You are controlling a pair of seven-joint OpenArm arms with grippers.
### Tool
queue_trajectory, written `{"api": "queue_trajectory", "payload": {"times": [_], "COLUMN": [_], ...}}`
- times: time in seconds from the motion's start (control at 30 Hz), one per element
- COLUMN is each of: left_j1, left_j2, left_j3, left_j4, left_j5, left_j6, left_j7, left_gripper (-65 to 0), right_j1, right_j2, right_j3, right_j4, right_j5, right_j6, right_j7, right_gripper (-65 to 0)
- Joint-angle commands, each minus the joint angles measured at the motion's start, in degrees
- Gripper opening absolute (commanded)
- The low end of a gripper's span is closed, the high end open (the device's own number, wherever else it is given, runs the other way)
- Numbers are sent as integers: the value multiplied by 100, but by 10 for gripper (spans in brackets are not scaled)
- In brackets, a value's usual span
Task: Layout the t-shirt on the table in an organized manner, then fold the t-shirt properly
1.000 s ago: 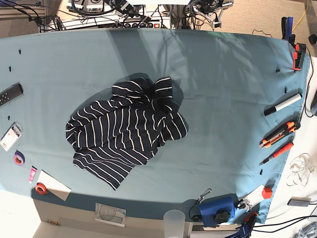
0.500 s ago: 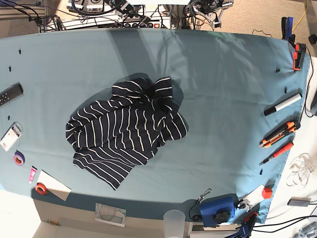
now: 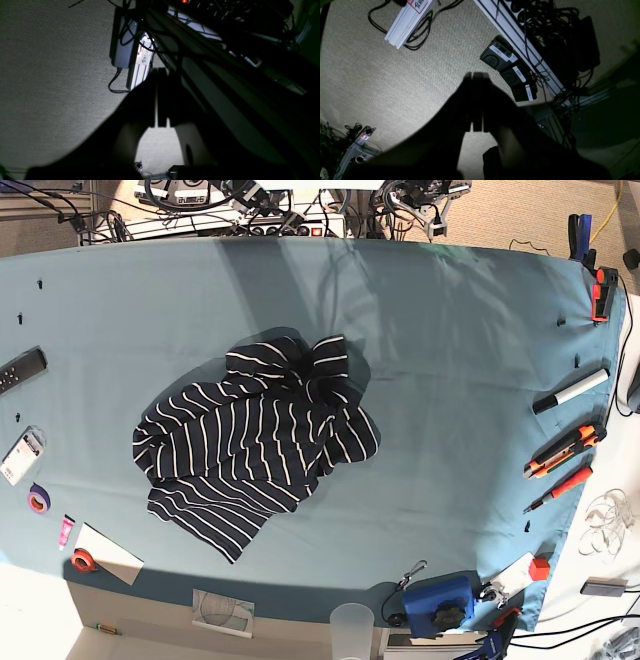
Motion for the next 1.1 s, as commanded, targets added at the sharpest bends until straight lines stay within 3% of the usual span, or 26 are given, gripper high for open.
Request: {"api": "queue_trajectory", "payload": {"times": [0.0, 0.17, 0.33, 0.47, 0.73, 0.9, 1.07], "left_j1": [33, 66, 240, 577, 1613, 2551, 3550], "left_j2": [-13, -31, -271, -546, -1134, -1405, -1473], "left_j3": [0, 2, 4, 4, 4, 2, -2], "left_j4": [24, 24, 105, 452, 1847, 3244, 4957], "left_j5": [13, 490, 496, 474, 345, -330, -970], "left_j6": [-48, -44, -221, -304, -820, -817, -813], "left_j7": [17, 20, 20, 20, 17, 142, 761], "left_gripper": [-650, -650, -650, -650, -650, -650, -650], "right_j1": [0, -37, -323, -776, -1768, -2391, -3040], "right_j2": [4, 26, 293, 748, 1775, 2332, 2774], "right_j3": [9, 9, 9, 7, 13, 13, 13], "right_j4": [63, 278, 822, 1506, 3237, 4478, 5847], "right_j5": [11, 11, 13, 146, 780, 1047, 1047], "right_j6": [7, 4, -98, -98, -111, -474, -778], "right_j7": [-28, -577, -905, -918, -1056, -1523, -2041], "right_gripper": [-650, -650, -650, -650, -650, -650, -650]}}
